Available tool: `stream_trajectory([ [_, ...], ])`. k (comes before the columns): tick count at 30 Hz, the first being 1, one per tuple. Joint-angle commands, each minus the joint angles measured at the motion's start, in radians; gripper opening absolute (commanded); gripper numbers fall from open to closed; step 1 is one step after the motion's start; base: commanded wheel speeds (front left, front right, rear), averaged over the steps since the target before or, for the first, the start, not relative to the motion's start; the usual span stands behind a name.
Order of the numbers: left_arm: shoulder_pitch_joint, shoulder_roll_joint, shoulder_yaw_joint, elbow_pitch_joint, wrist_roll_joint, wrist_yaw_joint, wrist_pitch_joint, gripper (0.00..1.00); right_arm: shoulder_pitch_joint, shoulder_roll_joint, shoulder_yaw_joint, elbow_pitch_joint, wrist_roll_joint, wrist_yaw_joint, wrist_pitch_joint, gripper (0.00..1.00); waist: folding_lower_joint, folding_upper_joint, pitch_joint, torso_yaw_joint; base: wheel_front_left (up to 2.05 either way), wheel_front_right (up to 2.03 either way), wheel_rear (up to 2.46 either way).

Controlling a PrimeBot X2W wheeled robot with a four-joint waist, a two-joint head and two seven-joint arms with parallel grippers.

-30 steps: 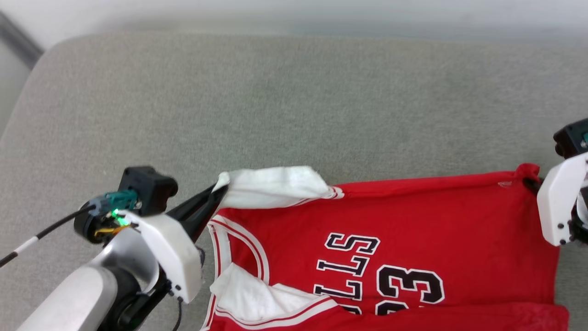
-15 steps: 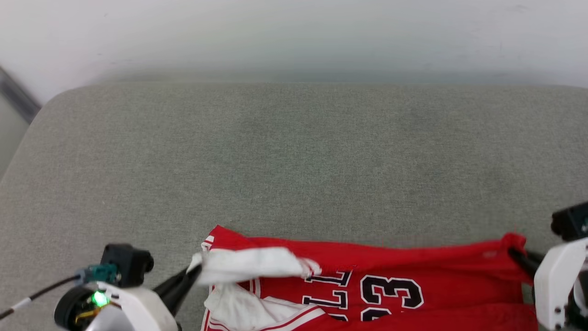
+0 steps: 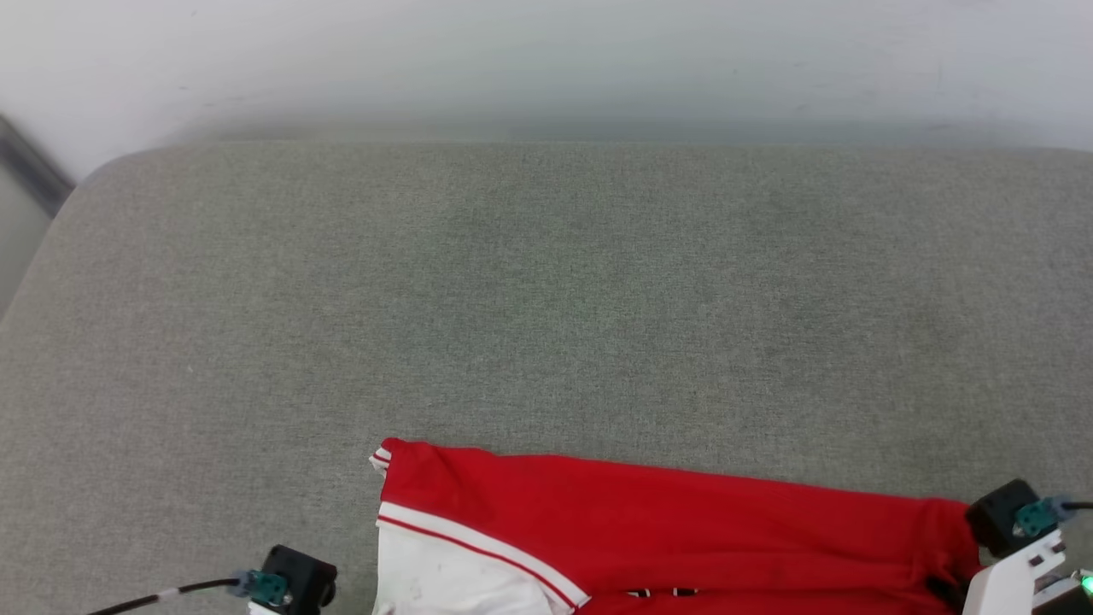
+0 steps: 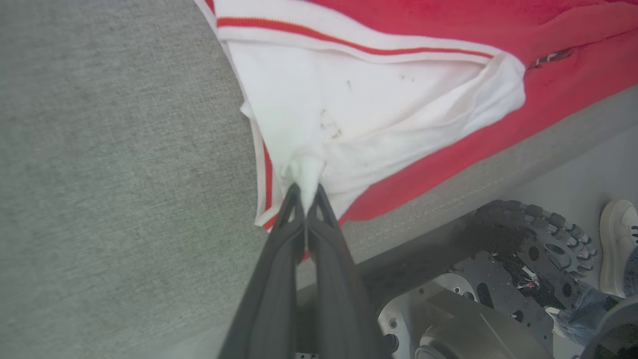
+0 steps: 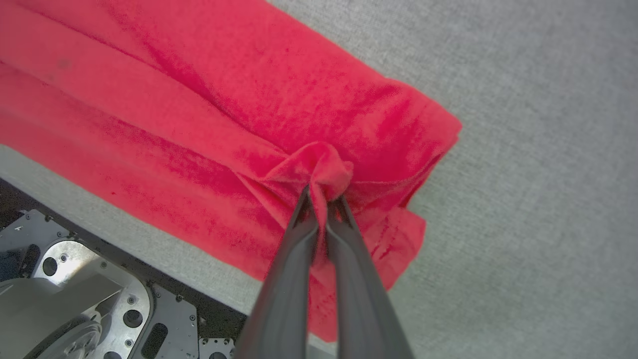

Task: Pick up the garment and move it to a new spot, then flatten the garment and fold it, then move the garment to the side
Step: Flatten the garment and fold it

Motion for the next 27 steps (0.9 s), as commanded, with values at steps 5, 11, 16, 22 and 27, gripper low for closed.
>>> stream_trajectory([
  [5,-0.053,-0.045,-0.052,0.108,0.048,-0.043,-0.024,0.00,-0.027,-0.034,0.093,0.059,-0.025,-0.001,-0.038,0.00,0.0001,-0.0001,0.006,0.001,0.00,0.00,0.00],
  [11,-0.079,-0.076,-0.074,0.186,0.075,-0.065,-0.063,1.00,-0.054,-0.018,0.126,0.109,-0.006,-0.001,-0.075,1.00,0.0001,-0.0001,-0.004,0.001,0.00,0.00,0.00],
  [16,-0.082,-0.090,-0.055,0.197,0.080,-0.063,-0.127,1.00,-0.050,0.011,0.082,0.091,0.060,-0.001,-0.083,1.00,0.0001,-0.0001,-0.042,0.002,0.00,0.00,0.00],
  [22,-0.081,-0.111,0.014,0.165,0.066,-0.034,-0.252,1.00,-0.030,0.041,-0.011,0.027,0.121,-0.001,-0.051,1.00,0.0001,-0.0001,-0.078,0.003,0.00,0.00,0.00],
  [27,-0.064,-0.140,0.091,0.174,0.075,0.001,-0.423,1.00,0.003,0.097,-0.135,-0.033,0.146,-0.001,-0.005,1.00,0.0001,-0.0001,-0.103,0.005,0.00,0.00,0.00],
])
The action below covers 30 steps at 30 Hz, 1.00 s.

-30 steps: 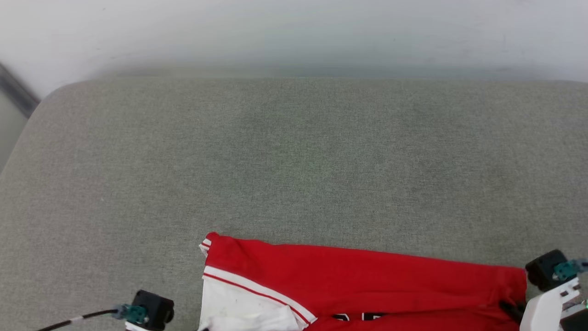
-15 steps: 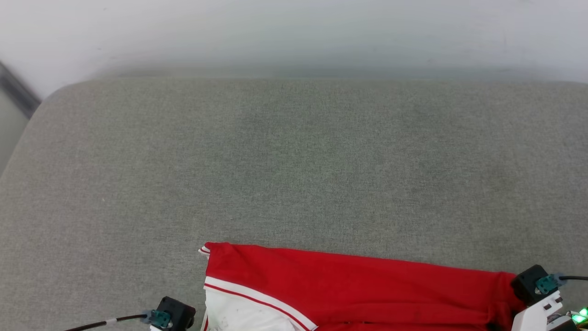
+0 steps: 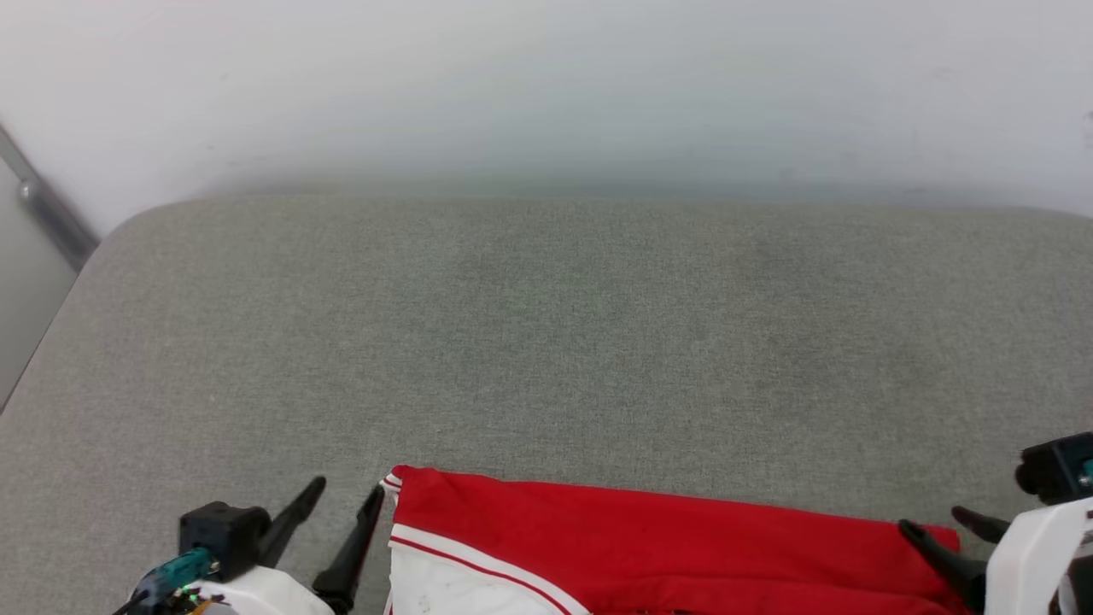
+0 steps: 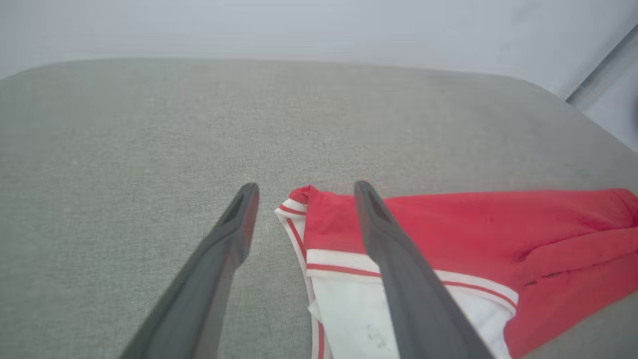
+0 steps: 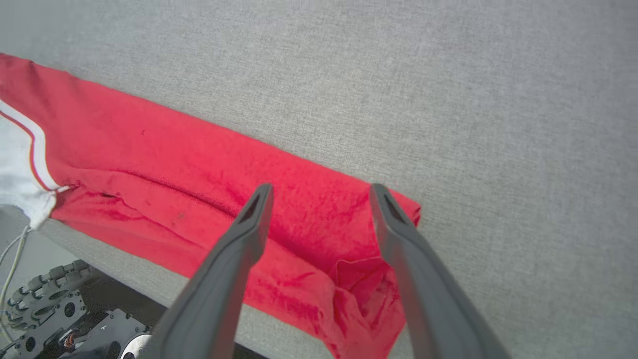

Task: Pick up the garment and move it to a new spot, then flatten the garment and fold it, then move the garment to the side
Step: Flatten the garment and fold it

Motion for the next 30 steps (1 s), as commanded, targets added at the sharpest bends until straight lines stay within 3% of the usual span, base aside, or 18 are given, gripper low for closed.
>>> stream_trajectory([
  [1,0.013,-0.010,0.019,0.003,0.001,0.011,-0.040,1.00,0.019,0.021,-0.034,-0.014,0.007,-0.001,0.013,1.00,0.0001,0.0000,-0.006,0.002,0.00,0.00,0.00],
  [6,0.037,-0.047,0.097,0.008,0.022,0.057,-0.168,1.00,0.074,0.128,-0.184,-0.045,-0.034,-0.001,0.085,1.00,0.0001,0.0000,-0.009,0.009,0.00,0.00,0.00],
  [13,0.079,-0.128,0.237,-0.064,0.172,0.062,-0.192,1.00,0.131,0.288,-0.361,-0.044,-0.125,-0.001,0.134,1.00,0.0001,0.0000,0.013,0.031,0.00,0.00,0.00],
  [20,0.120,-0.228,0.359,-0.133,0.377,-0.026,-0.192,1.00,0.146,0.372,-0.453,0.016,-0.180,-0.001,0.128,1.00,0.0001,0.0000,0.044,0.052,0.00,0.00,0.00],
  [30,0.121,-0.339,0.458,-0.133,0.495,-0.137,-0.193,1.00,0.122,0.393,-0.465,0.157,-0.168,-0.001,0.112,1.00,0.0001,0.0000,0.076,0.075,0.00,0.00,0.00],
])
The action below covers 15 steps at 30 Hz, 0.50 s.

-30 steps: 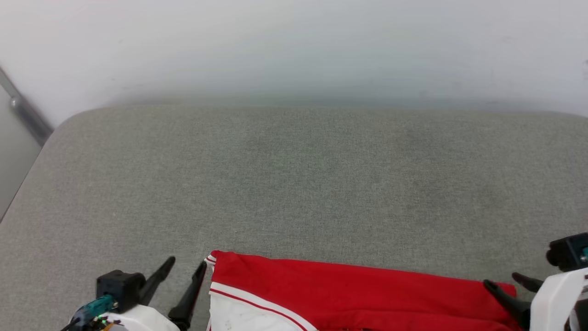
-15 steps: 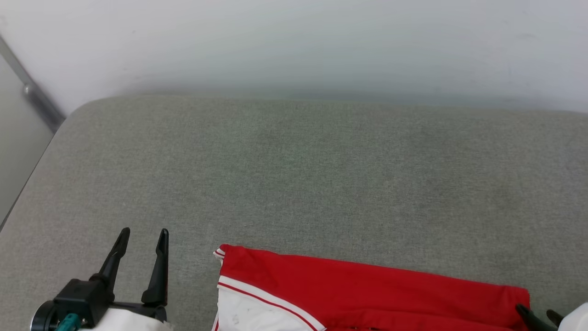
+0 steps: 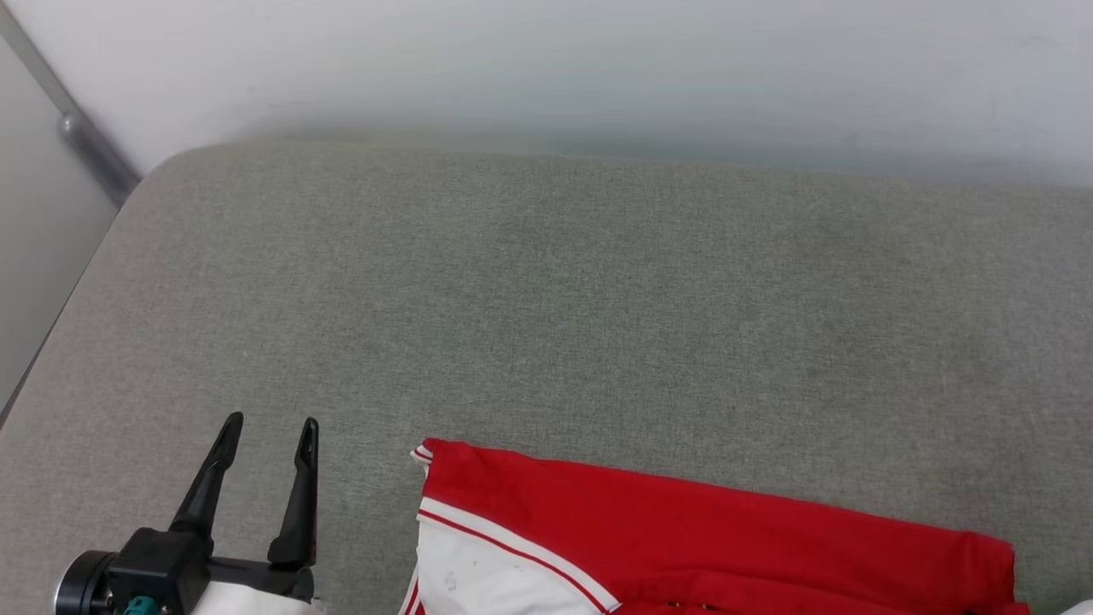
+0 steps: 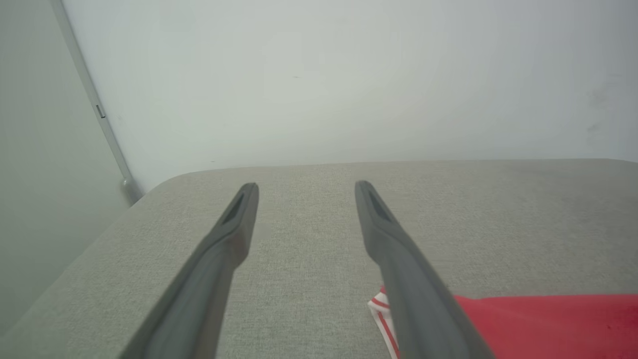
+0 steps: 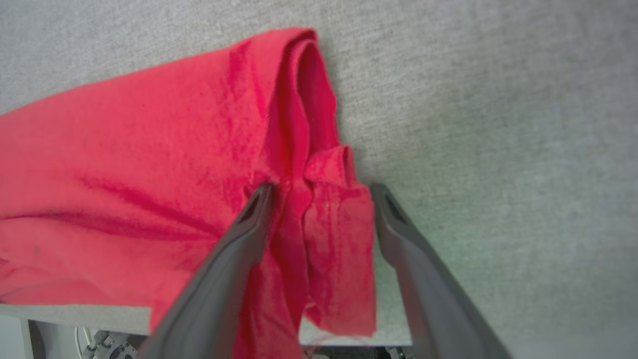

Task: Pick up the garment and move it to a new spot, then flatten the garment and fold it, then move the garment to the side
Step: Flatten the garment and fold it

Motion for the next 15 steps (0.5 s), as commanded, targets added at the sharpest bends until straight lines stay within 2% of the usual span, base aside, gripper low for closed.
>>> stream_trajectory([
  [1,-0.002,-0.013,0.012,0.002,0.011,-0.013,-0.007,1.00,-0.005,0.007,0.020,0.030,0.011,0.000,-0.003,1.00,0.0000,0.0000,0.006,0.004,0.00,0.00,0.00],
  [6,-0.016,-0.039,0.033,0.010,0.034,-0.036,-0.007,1.00,-0.010,0.017,0.078,0.092,0.034,0.001,-0.015,1.00,0.0000,0.0000,0.016,0.008,0.00,0.00,0.00],
  [13,-0.023,-0.059,0.033,0.025,0.053,-0.050,-0.007,1.00,-0.024,0.042,0.230,0.127,0.096,0.008,-0.053,1.00,0.0000,0.0000,0.016,0.006,0.00,0.00,0.00],
  [14,-0.022,-0.060,0.033,0.027,0.055,-0.052,-0.007,1.00,-0.025,0.042,0.243,0.131,0.104,0.008,-0.060,0.76,0.0000,0.0000,0.013,0.005,0.00,0.00,0.00],
  [15,-0.021,-0.061,0.033,0.028,0.056,-0.053,-0.007,1.00,-0.027,0.038,0.251,0.134,0.107,0.008,-0.071,0.25,0.0000,0.0000,0.009,0.004,0.00,0.00,0.00],
])
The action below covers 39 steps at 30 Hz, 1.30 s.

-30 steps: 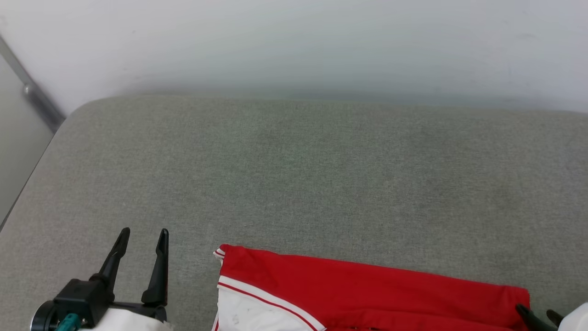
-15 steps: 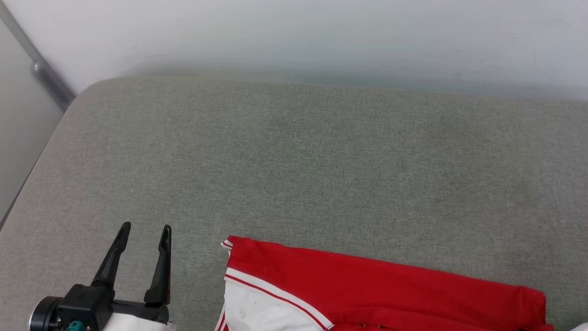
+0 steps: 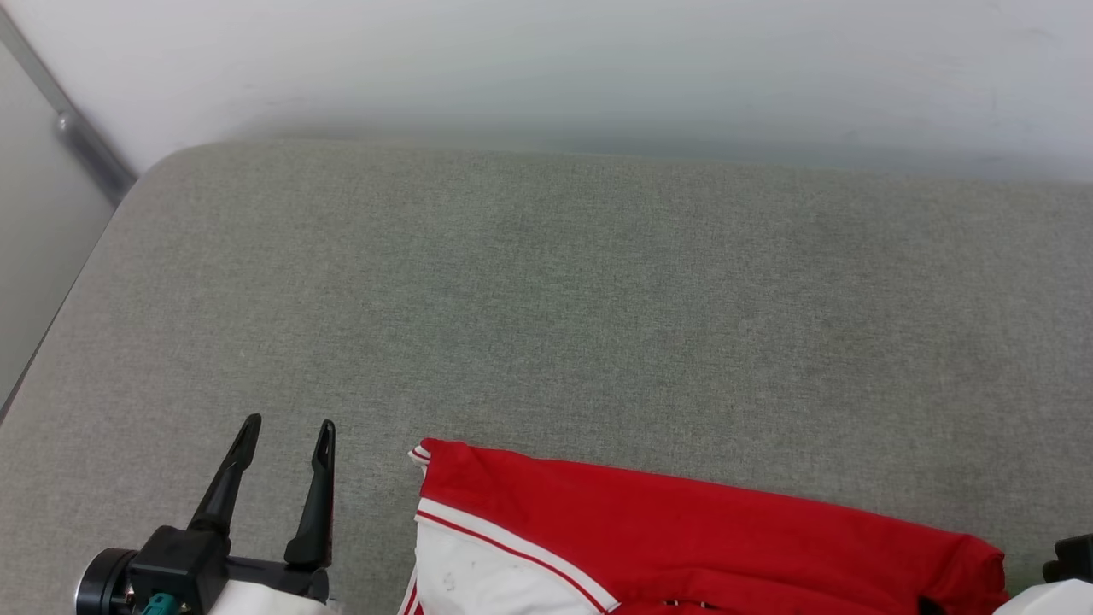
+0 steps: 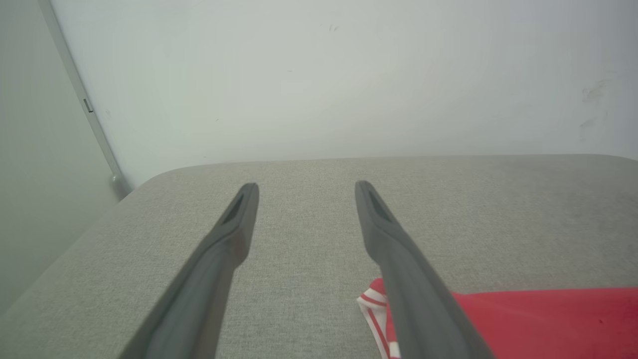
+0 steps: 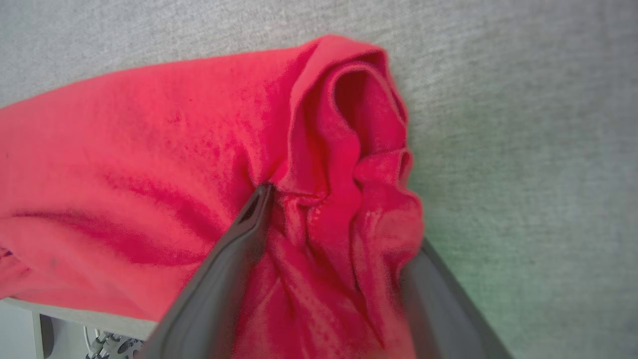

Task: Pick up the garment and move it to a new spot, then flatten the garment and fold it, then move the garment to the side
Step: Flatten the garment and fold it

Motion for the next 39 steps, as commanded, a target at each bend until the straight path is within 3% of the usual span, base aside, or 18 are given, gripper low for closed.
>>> stream_trajectory([
  [1,-0.006,-0.004,0.001,0.003,0.004,-0.004,-0.007,1.00,0.003,0.073,0.089,0.050,0.020,0.019,0.006,0.00,0.0001,-0.0001,-0.008,-0.002,0.00,0.00,0.00],
  [12,0.012,0.002,-0.003,0.006,0.000,-0.007,-0.007,1.00,-0.044,-0.038,-0.032,0.063,-0.035,0.009,-0.128,0.00,0.0001,-0.0001,-0.036,-0.023,0.00,0.00,0.00],
  [22,0.024,0.007,-0.015,0.008,-0.010,-0.007,-0.007,1.00,-0.072,-0.102,-0.195,0.080,-0.121,0.010,-0.141,0.00,0.0001,-0.0001,-0.055,-0.045,0.00,0.00,0.00],
  [31,0.038,0.008,-0.027,0.016,-0.018,-0.007,-0.007,1.00,-0.019,-0.081,-0.127,-0.054,-0.097,0.011,-0.068,0.00,0.0001,-0.0001,-0.089,-0.054,0.00,0.00,0.00],
  [39,0.049,-0.001,-0.030,0.018,-0.023,-0.007,-0.007,1.00,0.045,0.019,0.006,-0.282,-0.041,0.011,0.073,0.00,0.0001,-0.0001,-0.111,-0.047,0.00,0.00,0.00],
])
